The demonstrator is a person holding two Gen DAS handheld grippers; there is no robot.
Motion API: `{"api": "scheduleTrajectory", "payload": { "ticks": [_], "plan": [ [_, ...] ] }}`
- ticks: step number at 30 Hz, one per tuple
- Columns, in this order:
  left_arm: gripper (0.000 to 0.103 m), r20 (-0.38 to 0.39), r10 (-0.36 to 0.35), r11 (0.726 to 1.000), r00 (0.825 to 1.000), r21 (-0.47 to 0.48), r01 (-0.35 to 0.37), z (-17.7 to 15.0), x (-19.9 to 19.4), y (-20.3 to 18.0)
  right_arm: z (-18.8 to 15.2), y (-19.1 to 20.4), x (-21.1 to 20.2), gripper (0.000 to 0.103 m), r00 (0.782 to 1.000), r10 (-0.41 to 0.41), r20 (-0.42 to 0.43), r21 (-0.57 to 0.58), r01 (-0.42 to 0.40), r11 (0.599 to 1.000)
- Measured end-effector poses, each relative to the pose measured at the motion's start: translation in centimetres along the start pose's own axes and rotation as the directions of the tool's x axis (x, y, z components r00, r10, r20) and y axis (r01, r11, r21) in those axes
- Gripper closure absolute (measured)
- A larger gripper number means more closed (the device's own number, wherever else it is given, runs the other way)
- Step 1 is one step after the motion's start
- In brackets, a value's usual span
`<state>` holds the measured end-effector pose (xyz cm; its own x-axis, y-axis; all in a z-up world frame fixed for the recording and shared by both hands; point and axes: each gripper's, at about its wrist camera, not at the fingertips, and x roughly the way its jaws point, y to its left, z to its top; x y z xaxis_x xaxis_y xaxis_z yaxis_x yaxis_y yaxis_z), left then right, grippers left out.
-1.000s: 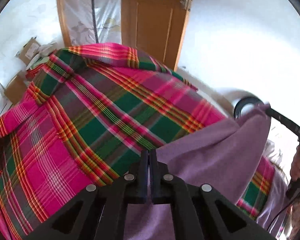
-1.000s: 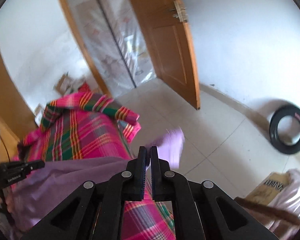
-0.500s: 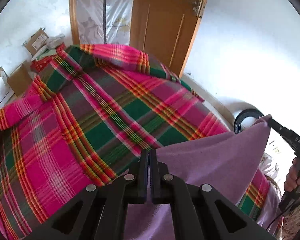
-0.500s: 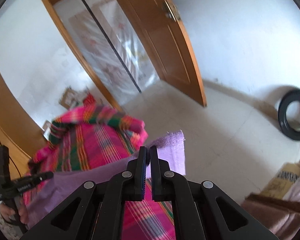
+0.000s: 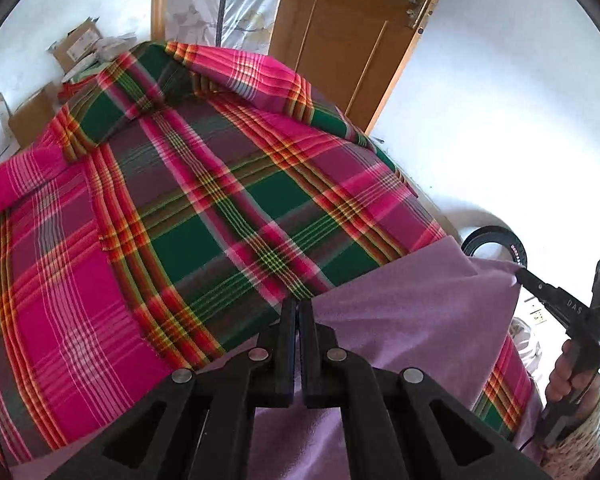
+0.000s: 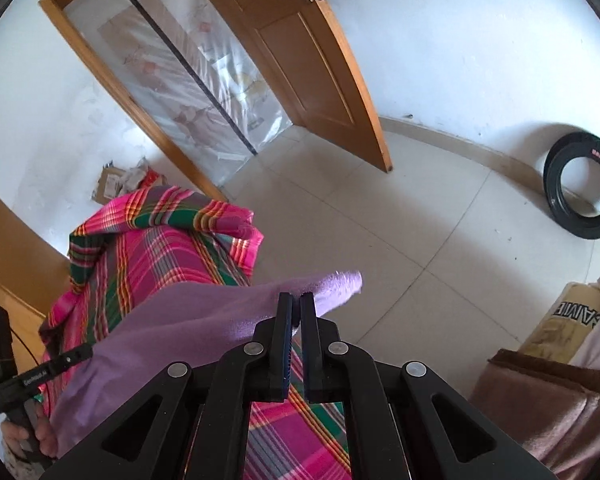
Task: Fold clothes
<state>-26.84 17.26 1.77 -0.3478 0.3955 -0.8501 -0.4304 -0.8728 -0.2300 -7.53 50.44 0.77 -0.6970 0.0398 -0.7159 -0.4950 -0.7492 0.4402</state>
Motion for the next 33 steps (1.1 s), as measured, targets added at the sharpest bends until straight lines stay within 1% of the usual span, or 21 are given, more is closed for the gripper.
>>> {"api": "scheduleTrajectory", "payload": {
  "ticks": [3, 4, 7, 10, 13, 15, 17, 20, 21, 23, 26, 28, 30, 32, 33],
  "plan": [
    [0.101, -0.021, -0.024, 1.0, 1.0, 0.008, 0.024, -0.3, -0.2, 0.3, -0.1, -0.2, 0.2, 0.097, 0.999, -0.026, -0.027, 0.009, 0.026, 1.0],
    [0.101, -0.029, -0.028, 1.0, 0.999, 0.013, 0.029, -0.5, -0.5, 0.3, -0.2, -0.3, 0.2, 0.095, 0.999, -0.039, -0.034, 0.011, 0.039, 0.999],
    [0.101, -0.042, -0.019, 0.999, 0.999, 0.033, 0.021, -1.6, -2.2, 0.5, 0.0, -0.4, -0.3, 0.094, 0.994, -0.107, -0.025, 0.024, 0.108, 0.994],
    [0.1, -0.033, -0.023, 0.999, 0.999, 0.049, 0.025, -2.7, -4.7, 0.9, 0.1, -0.4, -1.9, 0.093, 0.994, -0.11, -0.003, 0.034, 0.11, 0.993],
    [0.1, -0.012, -0.013, 0.998, 1.0, 0.053, 0.014, -4.0, -7.3, 1.5, -0.1, 0.9, -3.9, 0.086, 0.994, -0.102, 0.03, -0.018, 0.103, 0.995],
    [0.099, 0.007, -0.012, 0.999, 1.0, 0.042, 0.011, -5.1, -9.3, 2.4, -0.3, 2.2, -5.5, 0.086, 0.997, -0.071, 0.045, -0.059, 0.073, 0.996],
    [0.097, 0.007, -0.009, 1.0, 1.0, 0.019, 0.009, -6.1, -11.0, 3.6, -0.6, 3.6, -7.0, 0.086, 0.998, -0.033, 0.053, -0.102, 0.038, 0.994],
    [0.095, 0.017, 0.01, 1.0, 1.0, -0.014, -0.01, -8.3, -13.7, 5.3, -1.4, 6.9, -9.5, 0.085, 0.997, 0.053, 0.054, -0.193, -0.042, 0.98],
    [0.095, 0.02, 0.022, 0.999, 1.0, -0.025, -0.021, -9.1, -14.7, 5.9, -1.8, 7.9, -10.1, 0.085, 0.996, 0.079, 0.051, -0.223, -0.065, 0.973],
    [0.094, 0.023, 0.053, 0.998, 0.998, -0.047, -0.051, -10.8, -16.6, 7.0, -2.7, 10.0, -11.1, 0.081, 0.992, 0.124, 0.027, -0.281, -0.112, 0.953],
    [0.094, 0.035, 0.084, 0.993, 0.996, -0.082, -0.081, -13.7, -19.0, 8.6, -5.1, 13.3, -11.9, 0.078, 0.979, 0.202, -0.035, -0.367, -0.201, 0.908],
    [0.094, 0.024, 0.112, 0.987, 0.993, -0.116, -0.108, -16.0, -20.1, 10.0, -7.9, 15.8, -11.1, 0.078, 0.964, 0.235, -0.121, -0.421, -0.264, 0.868],
    [0.093, -0.004, 0.119, 0.982, 0.993, -0.148, -0.118, -18.3, -20.3, 11.3, -10.7, 18.2, -10.3, 0.078, 0.943, 0.259, -0.208, -0.464, -0.328, 0.823],
    [0.093, -0.027, 0.114, 0.976, 0.993, -0.186, -0.117, -20.3, -20.3, 12.2, -13.4, 19.9, -9.3, 0.078, 0.916, 0.276, -0.29, -0.477, -0.388, 0.788],
    [0.093, -0.037, 0.11, 0.972, 0.993, -0.205, -0.115, -21.3, -20.3, 12.7, -14.8, 20.9, -8.8, 0.078, 0.897, 0.292, -0.331, -0.476, -0.426, 0.769]
  ]
}}
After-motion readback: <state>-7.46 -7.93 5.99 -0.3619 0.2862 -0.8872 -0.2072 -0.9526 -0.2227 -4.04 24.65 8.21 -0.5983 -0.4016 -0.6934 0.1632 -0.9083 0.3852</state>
